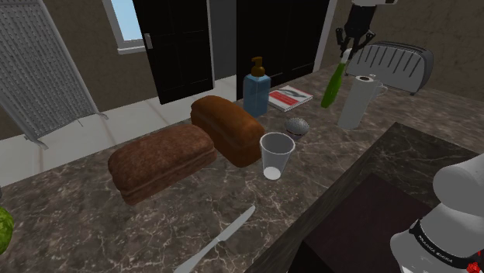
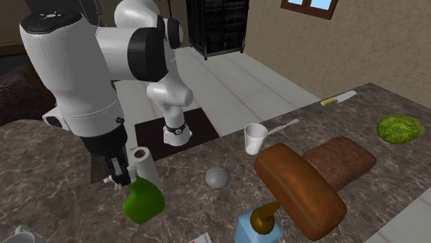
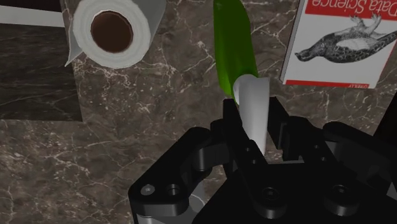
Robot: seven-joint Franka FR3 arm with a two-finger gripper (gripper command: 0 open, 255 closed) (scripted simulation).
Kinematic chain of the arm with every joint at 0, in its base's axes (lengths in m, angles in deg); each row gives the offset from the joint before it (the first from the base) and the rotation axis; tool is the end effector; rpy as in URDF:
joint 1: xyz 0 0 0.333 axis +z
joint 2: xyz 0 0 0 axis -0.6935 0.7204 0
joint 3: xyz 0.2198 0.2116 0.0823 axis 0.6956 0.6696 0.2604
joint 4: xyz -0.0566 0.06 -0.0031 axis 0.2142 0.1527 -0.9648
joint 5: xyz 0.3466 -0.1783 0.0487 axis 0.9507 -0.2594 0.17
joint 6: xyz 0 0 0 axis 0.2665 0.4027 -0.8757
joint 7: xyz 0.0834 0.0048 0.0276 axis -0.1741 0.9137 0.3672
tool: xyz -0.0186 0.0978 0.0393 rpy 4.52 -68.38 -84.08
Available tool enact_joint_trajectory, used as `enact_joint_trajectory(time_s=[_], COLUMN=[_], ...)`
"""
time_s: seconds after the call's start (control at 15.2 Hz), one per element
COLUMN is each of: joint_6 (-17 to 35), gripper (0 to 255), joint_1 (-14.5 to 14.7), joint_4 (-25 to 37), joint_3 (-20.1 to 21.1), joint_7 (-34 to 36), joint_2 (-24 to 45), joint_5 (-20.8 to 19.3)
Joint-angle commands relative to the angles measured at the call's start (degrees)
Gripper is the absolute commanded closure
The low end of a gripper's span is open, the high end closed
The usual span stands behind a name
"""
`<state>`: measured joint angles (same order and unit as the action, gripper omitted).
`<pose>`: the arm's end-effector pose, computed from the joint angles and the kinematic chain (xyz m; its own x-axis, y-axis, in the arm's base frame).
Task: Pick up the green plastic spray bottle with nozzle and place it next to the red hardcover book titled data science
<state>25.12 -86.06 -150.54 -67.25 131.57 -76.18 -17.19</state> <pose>0.5174 -0.2057 0.6222 0.1552 -0.9858 0.0648 -0.9867 -0.1578 -0.0378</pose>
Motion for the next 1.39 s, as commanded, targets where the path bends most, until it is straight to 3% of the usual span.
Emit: enact_joint_trajectory(time_s=[0.0,0.26,0.79,0.86,1.19,1.32], joint_6=[1.8,4.75,4.75,4.75,4.76,0.8], gripper=[255,255,255,0,0,0], joint_1=[-0.06,-0.1,-0.1,-0.1,-0.1,-0.02], joint_4=[-2.06,-5.48,-5.48,-5.47,-5.48,-1.18], joint_3=[-0.06,-0.12,-0.12,-0.12,-0.12,-0.03], joint_7=[-0.08,-0.12,-0.12,-0.12,-0.12,-0.04], joint_2=[-0.32,-0.82,-0.82,-0.82,-0.82,-0.45], joint_5=[0.11,0.28,0.28,0.28,0.28,0.15])
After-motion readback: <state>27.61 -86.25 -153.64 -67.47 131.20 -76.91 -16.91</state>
